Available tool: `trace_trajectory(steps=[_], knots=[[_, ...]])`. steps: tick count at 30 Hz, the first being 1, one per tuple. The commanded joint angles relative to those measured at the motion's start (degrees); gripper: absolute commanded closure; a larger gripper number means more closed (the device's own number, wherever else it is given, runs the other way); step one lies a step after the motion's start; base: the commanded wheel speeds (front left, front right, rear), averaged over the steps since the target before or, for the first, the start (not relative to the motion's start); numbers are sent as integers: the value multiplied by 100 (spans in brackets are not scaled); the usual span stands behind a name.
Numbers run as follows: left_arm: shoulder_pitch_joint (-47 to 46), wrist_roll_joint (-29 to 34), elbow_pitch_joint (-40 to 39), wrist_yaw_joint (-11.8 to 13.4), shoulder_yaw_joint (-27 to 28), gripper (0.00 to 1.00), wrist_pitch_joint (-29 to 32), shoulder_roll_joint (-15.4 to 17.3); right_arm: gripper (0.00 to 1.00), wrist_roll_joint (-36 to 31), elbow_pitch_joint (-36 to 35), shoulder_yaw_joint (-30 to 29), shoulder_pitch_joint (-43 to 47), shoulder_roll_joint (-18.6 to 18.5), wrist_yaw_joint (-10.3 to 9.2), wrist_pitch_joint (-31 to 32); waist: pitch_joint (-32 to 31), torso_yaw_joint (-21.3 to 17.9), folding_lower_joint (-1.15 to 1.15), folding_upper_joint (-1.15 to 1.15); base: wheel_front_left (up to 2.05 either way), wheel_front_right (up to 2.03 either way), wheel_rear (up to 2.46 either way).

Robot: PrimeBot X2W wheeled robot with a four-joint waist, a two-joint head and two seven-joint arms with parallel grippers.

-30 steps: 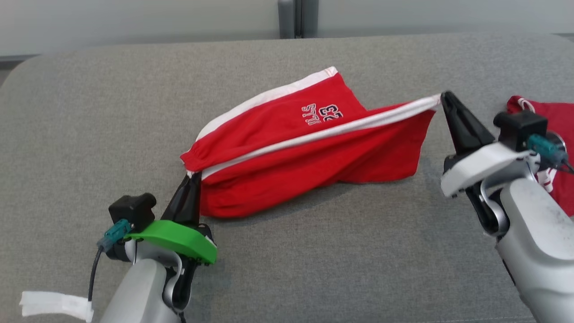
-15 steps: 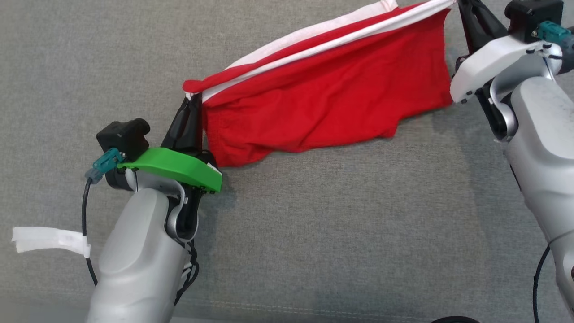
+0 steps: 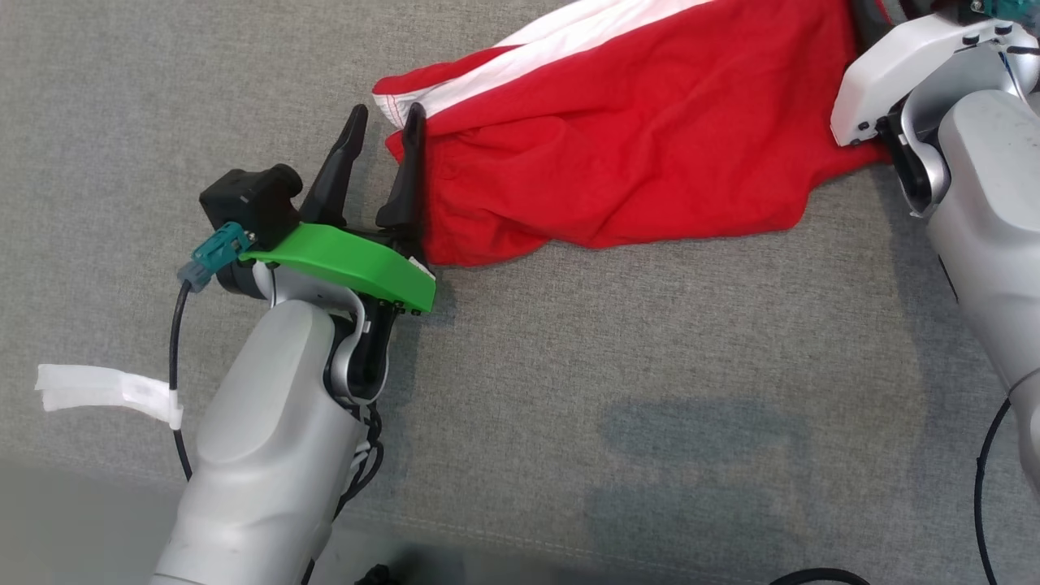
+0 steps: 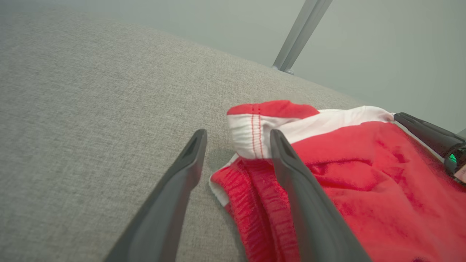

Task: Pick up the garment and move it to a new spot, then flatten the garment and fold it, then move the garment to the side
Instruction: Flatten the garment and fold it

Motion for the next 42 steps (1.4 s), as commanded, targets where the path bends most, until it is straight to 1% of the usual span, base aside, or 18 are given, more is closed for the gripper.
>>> trace_trajectory(steps=[1,7,11,15,18,22,27,28,29,30,31,34,42], knots=[[-60,65,-51,38,-7,0,5,13,0,32,22,41,-112,-47,-12,-120,61,52,0,0,0,0,0],[237,257,-224,164,161,0,5,15,0,255,-170,-68,91,-105,-12,-360,-120,-76,0,0,0,0,0],[475,501,-339,260,386,0,5,18,0,564,-558,-206,546,-77,-12,-376,-313,-171,0,0,0,0,0],[812,770,-407,219,514,0,5,17,0,868,-709,-84,1154,-68,-11,-376,-541,-232,0,0,0,0,0],[1005,809,-436,199,671,0,5,16,0,1064,-676,9,1438,-12,-11,-377,-622,-254,0,0,0,0,0],[1173,842,-444,167,732,0,5,19,0,1257,-463,142,1586,18,-11,-354,-661,-169,0,0,0,0,0],[1261,857,-432,118,736,0,5,18,0,1441,-73,276,1564,52,-10,-135,-678,-19,0,0,0,0,0],[1289,885,-420,107,761,0,5,16,0,1568,76,317,1593,138,-10,-3,-703,23,0,0,0,0,0],[1297,907,-426,107,783,0,5,17,6,1606,116,363,1605,183,-5,42,-716,35,0,0,0,0,0],[1307,914,-428,109,796,0,5,17,43,1639,129,420,1622,214,-4,71,-732,46,0,0,0,0,0],[1319,920,-423,103,803,0,5,17,100,1723,132,454,1656,249,-4,73,-754,53,0,0,0,0,0],[1348,959,-412,96,829,0,5,17,100,1859,120,531,1719,277,-4,100,-801,45,0,0,0,0,0],[1516,1111,-349,80,924,0,5,18,100,2293,185,390,1898,213,-12,-273,-1130,-130,0,0,0,0,0]])
